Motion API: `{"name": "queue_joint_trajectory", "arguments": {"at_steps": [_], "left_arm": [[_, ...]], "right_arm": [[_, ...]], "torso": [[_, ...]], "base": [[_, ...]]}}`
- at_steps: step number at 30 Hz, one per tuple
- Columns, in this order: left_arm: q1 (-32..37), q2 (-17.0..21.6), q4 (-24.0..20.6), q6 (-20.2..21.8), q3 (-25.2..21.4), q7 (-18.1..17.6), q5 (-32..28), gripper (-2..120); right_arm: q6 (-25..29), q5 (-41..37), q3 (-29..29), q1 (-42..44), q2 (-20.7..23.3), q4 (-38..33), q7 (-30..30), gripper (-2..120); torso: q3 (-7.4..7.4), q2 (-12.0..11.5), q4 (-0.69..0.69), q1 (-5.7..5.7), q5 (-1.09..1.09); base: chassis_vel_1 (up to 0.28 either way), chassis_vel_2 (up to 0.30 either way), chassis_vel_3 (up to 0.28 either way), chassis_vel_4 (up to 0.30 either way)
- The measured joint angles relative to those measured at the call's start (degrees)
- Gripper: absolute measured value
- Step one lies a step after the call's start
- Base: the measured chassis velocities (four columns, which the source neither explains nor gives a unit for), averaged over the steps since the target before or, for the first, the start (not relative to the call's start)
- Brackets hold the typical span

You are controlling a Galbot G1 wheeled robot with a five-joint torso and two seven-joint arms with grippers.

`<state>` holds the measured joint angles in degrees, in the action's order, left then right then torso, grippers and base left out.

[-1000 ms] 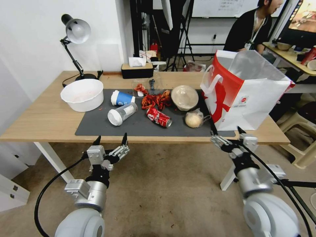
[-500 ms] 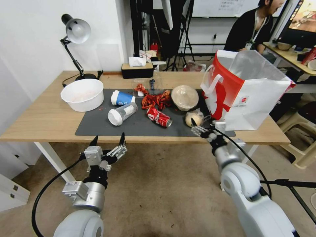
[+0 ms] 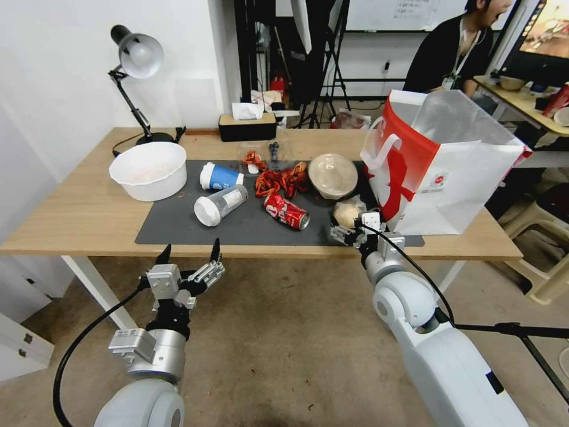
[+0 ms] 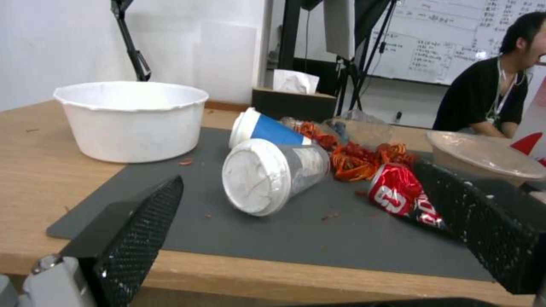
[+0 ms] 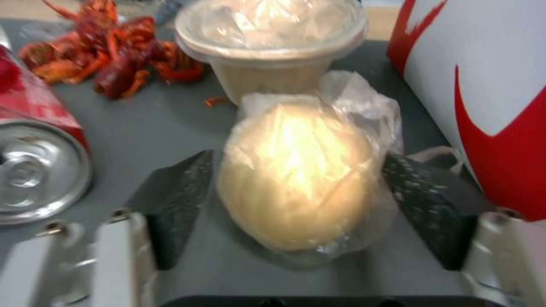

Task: Pick up the trash from the table and place it into the takeout bag.

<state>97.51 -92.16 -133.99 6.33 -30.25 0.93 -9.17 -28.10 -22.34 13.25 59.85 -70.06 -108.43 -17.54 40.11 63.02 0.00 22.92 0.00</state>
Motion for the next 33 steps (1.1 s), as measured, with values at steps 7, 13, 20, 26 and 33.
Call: {"name": "queue_joint_trajectory", "arguments": {"at_steps": [7,13,20,26,33], "left_arm": [[0.0,0.0,0.4,-0.5,0.0,-0.1,0.1,100],[0.1,0.0,0.4,-0.7,0.0,-0.1,0.1,100],[0.2,0.0,0.7,-1.1,0.0,-0.2,0.2,100],[0.2,0.0,0.7,-1.1,0.0,-0.2,0.2,100],[0.2,0.0,0.7,-1.1,-0.2,-0.2,0.2,100]], "right_arm": [[-1.3,0.4,0.4,-0.6,-0.3,1.6,-0.2,47],[-1.4,0.5,0.5,-0.5,-0.4,1.7,-0.2,32],[-1.5,0.7,0.9,-0.2,-0.5,1.4,-0.1,5],[1.8,-2.6,1.9,0.7,-0.1,-1.0,2.0,3],[16.1,-10.7,6.1,1.4,2.8,-7.6,16.6,3]], "torso": [[0.0,0.0,0.0,-0.01,0.0],[0.0,0.0,0.0,-0.01,0.0],[0.0,0.0,0.0,-0.01,0.0],[0.0,0.0,0.0,0.0,0.01],[0.0,0.0,-0.01,0.0,0.02]], "base": [[0.0,0.0,0.0,0.0],[0.0,0.0,0.0,0.0],[0.0,0.0,0.0,0.0],[0.0,0.0,0.0,0.0],[0.0,0.0,0.0,0.0]]}}
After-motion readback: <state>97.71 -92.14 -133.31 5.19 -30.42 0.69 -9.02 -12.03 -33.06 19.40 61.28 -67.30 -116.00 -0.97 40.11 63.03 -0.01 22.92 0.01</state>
